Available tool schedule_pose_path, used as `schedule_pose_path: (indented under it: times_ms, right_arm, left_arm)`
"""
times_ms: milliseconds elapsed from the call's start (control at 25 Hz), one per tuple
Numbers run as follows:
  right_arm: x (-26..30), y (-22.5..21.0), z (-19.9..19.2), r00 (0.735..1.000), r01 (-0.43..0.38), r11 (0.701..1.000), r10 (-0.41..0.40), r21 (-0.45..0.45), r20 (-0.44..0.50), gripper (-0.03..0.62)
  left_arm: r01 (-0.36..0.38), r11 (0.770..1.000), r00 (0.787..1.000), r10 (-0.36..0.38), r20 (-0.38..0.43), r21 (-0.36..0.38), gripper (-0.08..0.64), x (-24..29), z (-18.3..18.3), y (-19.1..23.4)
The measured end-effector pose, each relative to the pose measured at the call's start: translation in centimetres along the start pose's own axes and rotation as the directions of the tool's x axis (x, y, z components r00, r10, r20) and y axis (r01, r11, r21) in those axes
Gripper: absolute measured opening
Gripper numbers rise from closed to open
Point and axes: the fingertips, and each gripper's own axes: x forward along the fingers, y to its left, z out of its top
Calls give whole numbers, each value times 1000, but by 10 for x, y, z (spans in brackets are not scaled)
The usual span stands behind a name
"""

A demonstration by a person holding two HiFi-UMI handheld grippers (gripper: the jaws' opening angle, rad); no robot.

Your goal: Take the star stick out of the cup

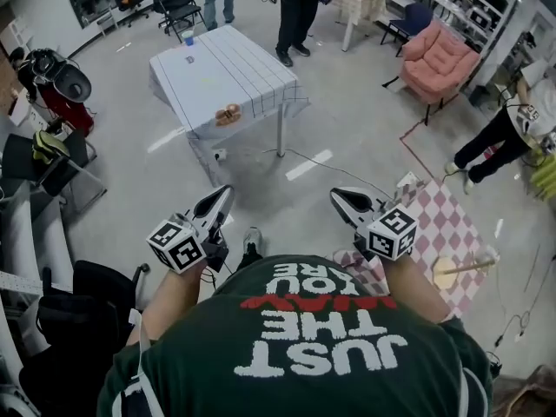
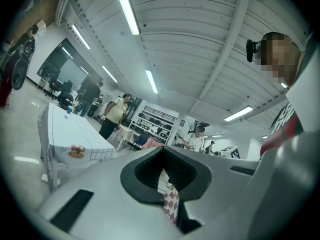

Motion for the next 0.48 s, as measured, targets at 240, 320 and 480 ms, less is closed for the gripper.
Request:
schedule_pose_path:
  times_ms: [240, 320, 480]
  right_arm:
    - [97, -70, 13, 999, 32, 999, -32, 23, -15, 32]
    - [138, -96, 22, 999, 35, 999, -34, 38, -13, 34]
    - [226, -140, 56, 1000, 12, 1000, -12, 28, -2, 34]
  left_arm:
    - [29, 999, 1000, -29, -9, -46, 6, 60, 14, 110]
    - [33, 998, 999, -34, -16, -61, 6, 82, 23, 154]
    - [42, 998, 998, -43, -36, -37, 6, 122, 64, 238]
